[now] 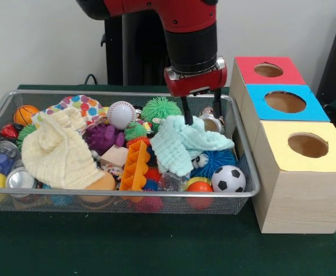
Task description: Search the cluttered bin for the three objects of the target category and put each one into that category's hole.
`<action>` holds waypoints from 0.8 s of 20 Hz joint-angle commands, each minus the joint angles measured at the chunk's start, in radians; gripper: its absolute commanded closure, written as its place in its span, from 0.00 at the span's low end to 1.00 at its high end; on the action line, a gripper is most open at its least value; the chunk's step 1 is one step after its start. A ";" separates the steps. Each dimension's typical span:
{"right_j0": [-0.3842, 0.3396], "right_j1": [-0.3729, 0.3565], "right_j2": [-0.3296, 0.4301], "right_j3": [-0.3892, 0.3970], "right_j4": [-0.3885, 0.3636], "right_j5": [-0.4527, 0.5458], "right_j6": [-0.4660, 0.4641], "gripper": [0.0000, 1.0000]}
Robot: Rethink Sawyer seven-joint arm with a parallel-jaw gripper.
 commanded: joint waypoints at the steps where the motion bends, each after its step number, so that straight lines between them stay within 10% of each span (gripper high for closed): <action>1: 0.018 0.044 -0.008 0.026 0.008 -0.080 0.088 0.00; 16: 0.026 0.159 -0.069 -0.043 -0.054 -0.191 0.076 0.00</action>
